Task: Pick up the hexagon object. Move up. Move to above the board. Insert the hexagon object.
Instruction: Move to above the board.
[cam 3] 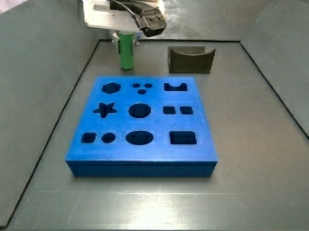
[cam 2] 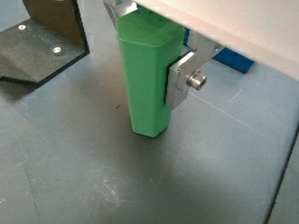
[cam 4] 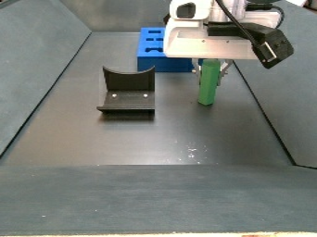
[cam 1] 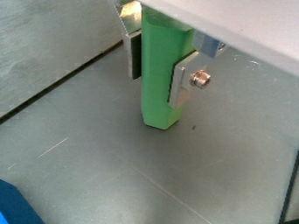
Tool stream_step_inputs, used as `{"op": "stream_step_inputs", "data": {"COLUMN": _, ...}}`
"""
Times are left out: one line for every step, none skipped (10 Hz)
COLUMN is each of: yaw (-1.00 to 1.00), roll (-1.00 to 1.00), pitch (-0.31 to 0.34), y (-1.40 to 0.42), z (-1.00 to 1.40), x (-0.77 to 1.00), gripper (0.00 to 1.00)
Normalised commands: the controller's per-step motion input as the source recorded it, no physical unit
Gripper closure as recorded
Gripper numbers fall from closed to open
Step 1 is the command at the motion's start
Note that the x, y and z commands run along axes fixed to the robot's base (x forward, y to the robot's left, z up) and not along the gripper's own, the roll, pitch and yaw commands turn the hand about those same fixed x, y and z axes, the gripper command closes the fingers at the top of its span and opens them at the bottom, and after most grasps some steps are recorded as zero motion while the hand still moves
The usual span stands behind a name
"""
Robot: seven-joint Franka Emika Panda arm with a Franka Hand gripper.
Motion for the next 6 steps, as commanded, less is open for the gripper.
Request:
{"op": "stream_step_inputs", "data": {"yaw": -0.05, "roll": -0.10, "pitch": -0.023, "y": 0.06, "z": 1.00, "x": -0.09, "gripper": 1.00}}
{"op": "stream_step_inputs", "data": {"yaw": -0.05, "roll": -0.10, "pitch": -0.023, "y": 0.06, "z": 1.00, "x": -0.09, "gripper": 1.00}}
{"op": "stream_step_inputs", "data": {"yaw": -0.05, "roll": -0.10, "pitch": -0.023, "y": 0.06, "z": 1.00, "x": -0.09, "gripper": 1.00}}
{"op": "stream_step_inputs", "data": {"yaw": -0.05, "roll": -0.10, "pitch": -0.023, "y": 0.06, "z": 1.00, "x": -0.09, "gripper": 1.00}}
{"op": "stream_step_inputs", "data": {"yaw": -0.05, "roll": -0.10, "pitch": -0.023, "y": 0.06, "z": 1.00, "x": -0.09, "gripper": 1.00}}
{"op": "stream_step_inputs", "data": {"yaw": -0.05, "roll": -0.10, "pitch": -0.023, "y": 0.06, "z": 1.00, "x": -0.09, "gripper": 1.00}}
